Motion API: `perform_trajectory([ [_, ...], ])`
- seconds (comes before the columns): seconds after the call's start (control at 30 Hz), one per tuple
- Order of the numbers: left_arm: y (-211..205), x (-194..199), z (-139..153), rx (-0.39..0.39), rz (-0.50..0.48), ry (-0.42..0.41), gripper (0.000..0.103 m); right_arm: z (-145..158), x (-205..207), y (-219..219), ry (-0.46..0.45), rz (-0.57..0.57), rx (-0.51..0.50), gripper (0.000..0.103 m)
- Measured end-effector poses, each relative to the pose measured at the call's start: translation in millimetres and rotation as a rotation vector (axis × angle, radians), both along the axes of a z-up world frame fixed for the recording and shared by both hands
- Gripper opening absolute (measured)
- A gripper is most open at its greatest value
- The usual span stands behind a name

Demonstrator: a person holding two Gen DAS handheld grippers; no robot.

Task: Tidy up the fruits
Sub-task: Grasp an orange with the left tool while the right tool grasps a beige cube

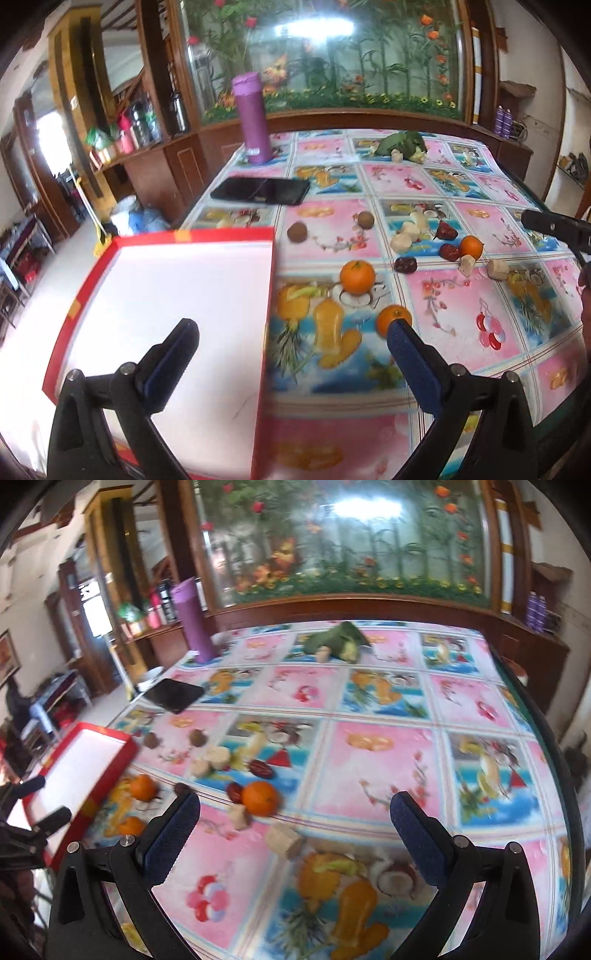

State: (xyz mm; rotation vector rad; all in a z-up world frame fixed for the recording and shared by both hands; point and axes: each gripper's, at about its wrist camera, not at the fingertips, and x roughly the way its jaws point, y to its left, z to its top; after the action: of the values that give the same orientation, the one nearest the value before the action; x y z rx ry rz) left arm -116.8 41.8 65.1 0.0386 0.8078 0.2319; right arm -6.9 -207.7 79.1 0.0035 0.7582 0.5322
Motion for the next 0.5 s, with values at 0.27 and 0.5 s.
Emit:
perform_trajectory([
  [0.27,-13,14,-8,0.044,-0.021,0.03,0.103,-34,36,-1,0.271,0.042,0.139,0.092],
  [0.5,-31,11,-27,-0.032,-0.076,0.052,0.103,-26,23,-13,0.276,0.085,0.105,0.077],
])
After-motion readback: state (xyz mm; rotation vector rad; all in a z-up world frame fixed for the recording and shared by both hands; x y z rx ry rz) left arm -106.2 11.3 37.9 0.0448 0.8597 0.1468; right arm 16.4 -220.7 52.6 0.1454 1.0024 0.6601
